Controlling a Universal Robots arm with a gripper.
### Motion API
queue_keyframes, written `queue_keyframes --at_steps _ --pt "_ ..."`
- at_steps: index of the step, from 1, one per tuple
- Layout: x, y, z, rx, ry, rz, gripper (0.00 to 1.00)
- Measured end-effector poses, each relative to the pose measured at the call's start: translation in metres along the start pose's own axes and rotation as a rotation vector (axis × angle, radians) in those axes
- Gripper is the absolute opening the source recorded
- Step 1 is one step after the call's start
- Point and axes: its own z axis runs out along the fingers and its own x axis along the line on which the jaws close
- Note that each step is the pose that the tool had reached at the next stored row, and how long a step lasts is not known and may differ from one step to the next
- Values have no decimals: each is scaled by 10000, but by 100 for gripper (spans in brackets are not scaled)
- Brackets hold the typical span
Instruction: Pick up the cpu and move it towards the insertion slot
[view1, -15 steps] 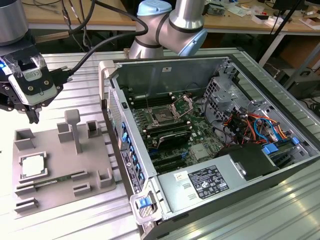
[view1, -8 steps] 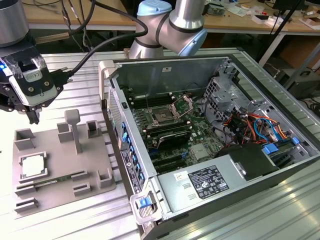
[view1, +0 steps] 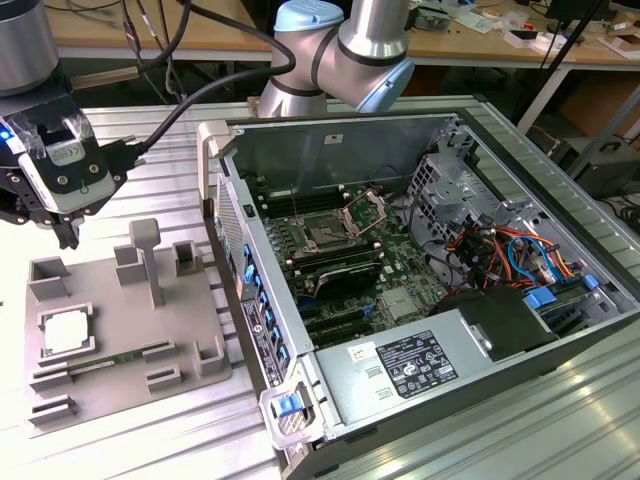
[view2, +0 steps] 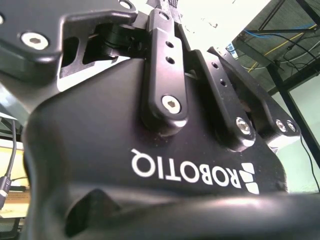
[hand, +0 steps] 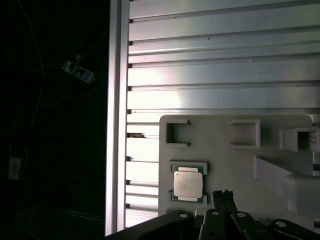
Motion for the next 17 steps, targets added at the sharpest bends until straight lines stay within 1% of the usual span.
queue_keyframes --at_steps 17 --pt "0 -1 37 0 0 0 11"
